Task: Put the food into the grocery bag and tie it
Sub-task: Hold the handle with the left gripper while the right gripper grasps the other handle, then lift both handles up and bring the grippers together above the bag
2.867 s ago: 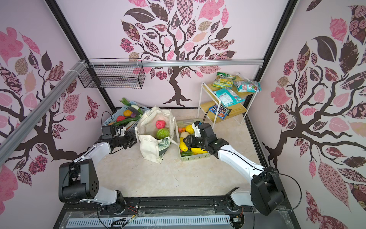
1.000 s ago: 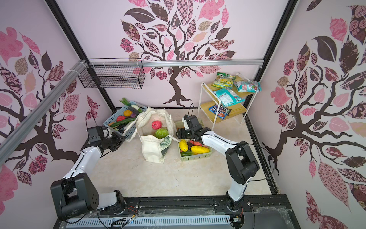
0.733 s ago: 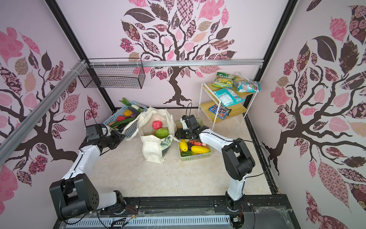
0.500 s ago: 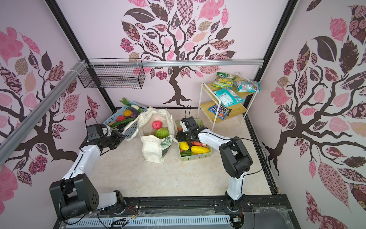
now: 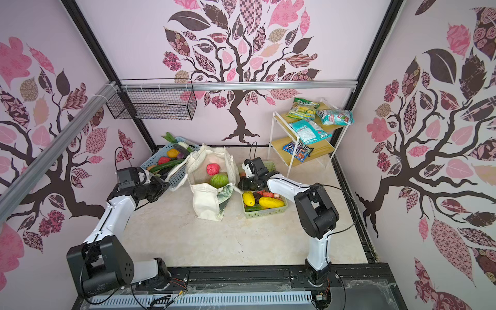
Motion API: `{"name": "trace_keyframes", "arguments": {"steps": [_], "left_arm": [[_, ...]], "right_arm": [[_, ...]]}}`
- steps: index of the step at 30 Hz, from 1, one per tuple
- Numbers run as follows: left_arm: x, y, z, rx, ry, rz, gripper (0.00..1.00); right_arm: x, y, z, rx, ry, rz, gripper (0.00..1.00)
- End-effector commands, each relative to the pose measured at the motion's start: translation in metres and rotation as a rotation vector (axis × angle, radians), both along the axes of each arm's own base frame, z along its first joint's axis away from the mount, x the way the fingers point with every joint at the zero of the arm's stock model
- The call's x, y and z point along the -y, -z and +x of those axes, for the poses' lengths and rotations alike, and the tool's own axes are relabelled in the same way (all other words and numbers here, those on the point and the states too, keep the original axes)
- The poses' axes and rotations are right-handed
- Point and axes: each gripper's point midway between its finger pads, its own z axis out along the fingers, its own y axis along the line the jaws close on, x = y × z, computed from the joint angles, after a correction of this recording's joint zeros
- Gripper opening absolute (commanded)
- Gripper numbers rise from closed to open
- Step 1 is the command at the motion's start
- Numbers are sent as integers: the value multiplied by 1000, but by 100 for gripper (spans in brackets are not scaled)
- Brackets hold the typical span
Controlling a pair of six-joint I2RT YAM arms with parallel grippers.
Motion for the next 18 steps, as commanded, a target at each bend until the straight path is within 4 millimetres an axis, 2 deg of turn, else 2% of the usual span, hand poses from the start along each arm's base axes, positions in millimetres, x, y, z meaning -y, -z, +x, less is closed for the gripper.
{"name": "trace_keyframes", "arguments": {"steps": [1,5,8,12,18], "left_arm": [[-3,-19,7,49,10,34,0],[-3,-23,8,56,9,39,0],[-6,-34,10,75,1,57,0],[-9,-61,14,123,-3,83,0],[-13,-114,18,222,-15,134,0]], "right_arm": [[-8,2,3,2,-18,6,22],[-3,-5,5,28,-3,-4,19],[3,-16,8,57,12,-10,18],[21,-34,16,105,64,-25,15],[41,-64,26,179,119,-43,14]]}}
